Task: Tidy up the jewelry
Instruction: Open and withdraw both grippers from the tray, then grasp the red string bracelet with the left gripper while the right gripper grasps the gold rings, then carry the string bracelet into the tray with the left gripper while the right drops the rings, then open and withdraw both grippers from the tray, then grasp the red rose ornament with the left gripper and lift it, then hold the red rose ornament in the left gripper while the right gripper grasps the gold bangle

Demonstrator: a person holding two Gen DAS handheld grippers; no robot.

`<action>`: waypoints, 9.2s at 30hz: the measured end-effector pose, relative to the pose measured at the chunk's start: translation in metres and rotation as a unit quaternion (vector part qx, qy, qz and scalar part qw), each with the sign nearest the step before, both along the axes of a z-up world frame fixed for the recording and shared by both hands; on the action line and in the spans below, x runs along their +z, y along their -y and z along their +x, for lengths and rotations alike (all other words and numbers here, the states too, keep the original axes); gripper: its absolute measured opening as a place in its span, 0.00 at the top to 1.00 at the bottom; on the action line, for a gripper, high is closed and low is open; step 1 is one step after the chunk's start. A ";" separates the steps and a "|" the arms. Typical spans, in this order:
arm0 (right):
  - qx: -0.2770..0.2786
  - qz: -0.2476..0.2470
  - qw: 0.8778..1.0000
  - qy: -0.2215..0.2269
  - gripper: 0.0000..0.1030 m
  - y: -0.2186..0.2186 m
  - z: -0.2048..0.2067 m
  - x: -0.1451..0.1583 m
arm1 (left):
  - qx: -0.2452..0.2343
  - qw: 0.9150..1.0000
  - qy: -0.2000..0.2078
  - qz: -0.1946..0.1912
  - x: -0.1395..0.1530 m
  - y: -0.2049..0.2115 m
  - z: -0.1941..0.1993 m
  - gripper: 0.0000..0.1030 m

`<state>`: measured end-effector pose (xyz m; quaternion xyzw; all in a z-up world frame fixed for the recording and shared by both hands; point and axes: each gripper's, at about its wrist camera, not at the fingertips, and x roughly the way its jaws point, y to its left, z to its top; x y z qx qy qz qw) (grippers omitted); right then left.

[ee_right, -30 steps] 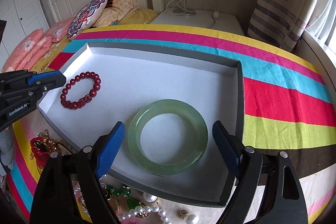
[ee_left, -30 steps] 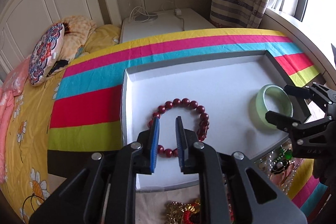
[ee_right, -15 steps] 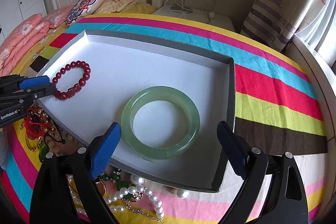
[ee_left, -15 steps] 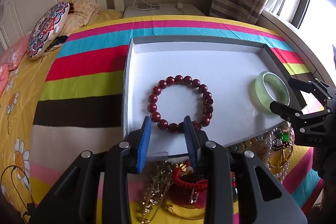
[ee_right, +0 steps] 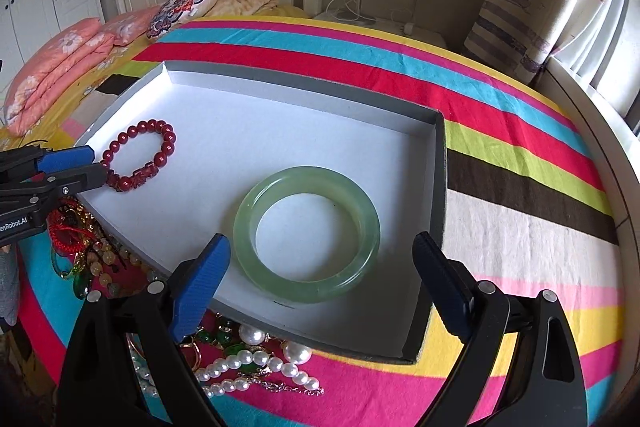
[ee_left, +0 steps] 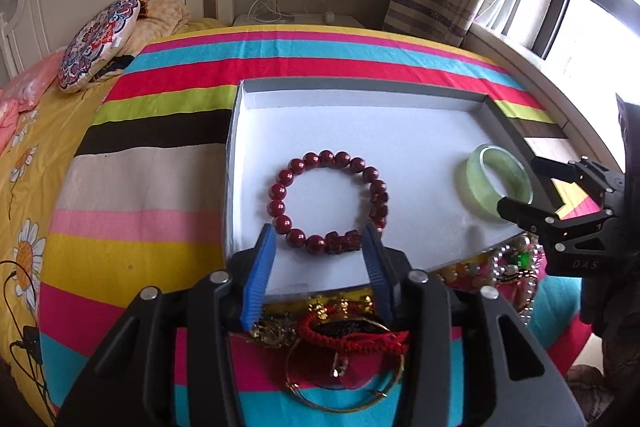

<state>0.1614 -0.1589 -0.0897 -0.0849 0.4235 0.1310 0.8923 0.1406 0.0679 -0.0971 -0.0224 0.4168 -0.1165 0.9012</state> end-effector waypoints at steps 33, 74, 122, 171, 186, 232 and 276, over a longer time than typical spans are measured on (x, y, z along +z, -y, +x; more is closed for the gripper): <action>0.105 0.024 0.994 0.013 0.37 -0.041 -0.081 -0.007 | 0.015 0.997 0.065 0.027 -0.023 -0.014 -0.118 0.04; 0.092 0.065 0.993 0.025 0.60 -0.030 -0.083 0.003 | -0.022 0.996 0.047 -0.076 0.001 0.008 -0.083 0.52; 0.040 0.082 0.994 0.064 0.60 0.007 -0.013 0.052 | -0.081 0.992 0.046 -0.086 0.084 0.038 0.033 0.95; 0.031 0.073 0.994 0.069 0.42 0.010 -0.046 0.050 | 0.108 0.992 0.055 -0.030 0.056 -0.109 -0.010 0.09; 0.097 0.058 0.992 0.064 0.40 -0.028 -0.083 0.032 | 0.073 0.996 0.036 -0.026 0.003 -0.083 -0.065 0.09; 0.170 0.041 0.985 0.010 0.40 -0.034 -0.115 0.005 | -0.053 0.995 0.046 -0.065 -0.013 -0.019 -0.075 0.62; 0.239 0.041 0.970 -0.007 0.40 -0.102 -0.090 0.004 | 0.056 0.998 0.019 -0.016 -0.022 -0.073 -0.050 0.53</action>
